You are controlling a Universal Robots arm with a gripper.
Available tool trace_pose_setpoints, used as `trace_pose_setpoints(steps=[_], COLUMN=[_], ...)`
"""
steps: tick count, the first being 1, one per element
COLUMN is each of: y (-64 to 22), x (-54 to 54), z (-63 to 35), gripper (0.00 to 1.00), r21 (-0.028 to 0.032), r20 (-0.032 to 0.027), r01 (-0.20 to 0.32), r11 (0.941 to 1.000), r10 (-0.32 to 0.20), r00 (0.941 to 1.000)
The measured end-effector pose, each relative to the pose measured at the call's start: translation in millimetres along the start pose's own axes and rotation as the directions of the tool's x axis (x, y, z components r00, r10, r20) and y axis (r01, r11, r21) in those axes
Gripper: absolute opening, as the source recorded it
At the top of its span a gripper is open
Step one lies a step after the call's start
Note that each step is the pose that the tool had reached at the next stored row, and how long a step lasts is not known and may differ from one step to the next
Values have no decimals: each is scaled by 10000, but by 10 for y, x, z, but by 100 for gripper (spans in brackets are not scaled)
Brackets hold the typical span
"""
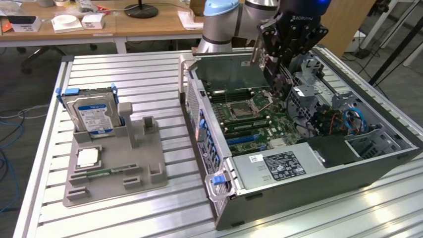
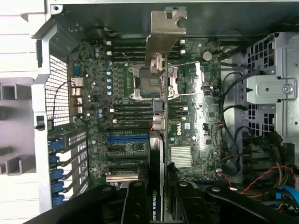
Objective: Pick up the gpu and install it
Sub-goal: 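Pick up the gpu and move the gpu toward the slot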
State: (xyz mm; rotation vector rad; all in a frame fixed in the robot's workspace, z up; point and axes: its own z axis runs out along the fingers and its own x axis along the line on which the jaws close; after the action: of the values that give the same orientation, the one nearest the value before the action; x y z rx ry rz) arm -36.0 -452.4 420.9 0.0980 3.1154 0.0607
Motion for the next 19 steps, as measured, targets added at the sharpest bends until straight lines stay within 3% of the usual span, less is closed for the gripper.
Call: trace_pose_setpoints(steps=[19], y=[15], x=[-238], z=[6], gripper=[26], r21=[1], r20=[0], r01=[0], r11=[10000], r10=[0], r00=[10000])
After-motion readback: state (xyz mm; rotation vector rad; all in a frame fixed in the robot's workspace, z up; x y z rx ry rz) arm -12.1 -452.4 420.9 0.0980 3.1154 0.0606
